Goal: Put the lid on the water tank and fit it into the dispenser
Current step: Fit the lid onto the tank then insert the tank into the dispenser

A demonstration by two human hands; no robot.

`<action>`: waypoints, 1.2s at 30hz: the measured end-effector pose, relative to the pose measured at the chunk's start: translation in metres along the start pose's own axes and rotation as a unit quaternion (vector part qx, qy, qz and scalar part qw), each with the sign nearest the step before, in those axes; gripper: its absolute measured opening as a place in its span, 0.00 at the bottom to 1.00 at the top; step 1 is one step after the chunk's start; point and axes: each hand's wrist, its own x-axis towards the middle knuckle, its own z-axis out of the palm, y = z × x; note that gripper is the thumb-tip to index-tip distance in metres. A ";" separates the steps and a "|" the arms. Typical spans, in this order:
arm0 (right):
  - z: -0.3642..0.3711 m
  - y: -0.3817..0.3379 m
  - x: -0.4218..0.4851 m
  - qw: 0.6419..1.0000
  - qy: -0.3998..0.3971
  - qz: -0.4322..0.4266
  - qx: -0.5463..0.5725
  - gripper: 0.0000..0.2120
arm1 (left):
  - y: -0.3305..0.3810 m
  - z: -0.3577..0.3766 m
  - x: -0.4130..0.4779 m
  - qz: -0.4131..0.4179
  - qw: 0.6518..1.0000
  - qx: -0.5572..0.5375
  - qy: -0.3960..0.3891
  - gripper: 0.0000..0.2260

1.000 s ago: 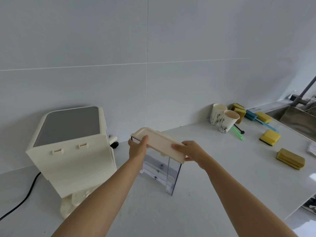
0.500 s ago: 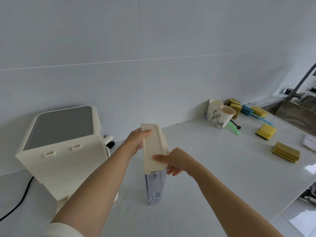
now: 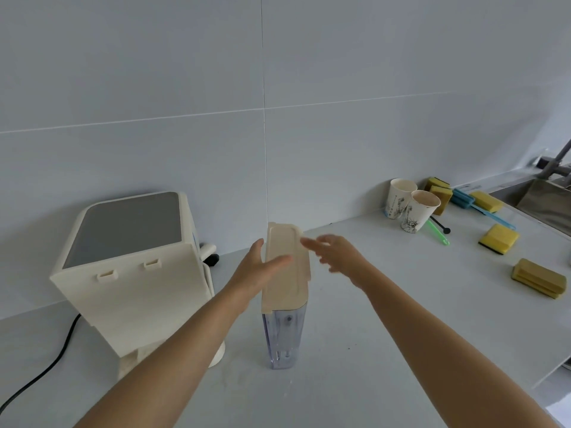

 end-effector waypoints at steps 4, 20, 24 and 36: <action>0.003 -0.018 0.017 0.998 -0.040 -0.051 -0.023 0.32 | -0.010 0.008 -0.024 0.013 0.998 -0.052 0.022 0.39; 0.017 -0.041 0.054 0.977 -0.106 -0.133 -0.127 0.30 | -0.029 0.041 -0.036 0.048 0.975 0.160 0.144 0.41; 0.014 -0.045 0.055 0.974 -0.124 -0.123 -0.146 0.29 | -0.027 0.038 -0.035 0.047 0.973 0.180 0.140 0.40; 0.001 -0.018 0.041 0.988 -0.039 -0.086 -0.124 0.28 | -0.018 0.003 -0.041 0.070 0.979 0.181 0.062 0.36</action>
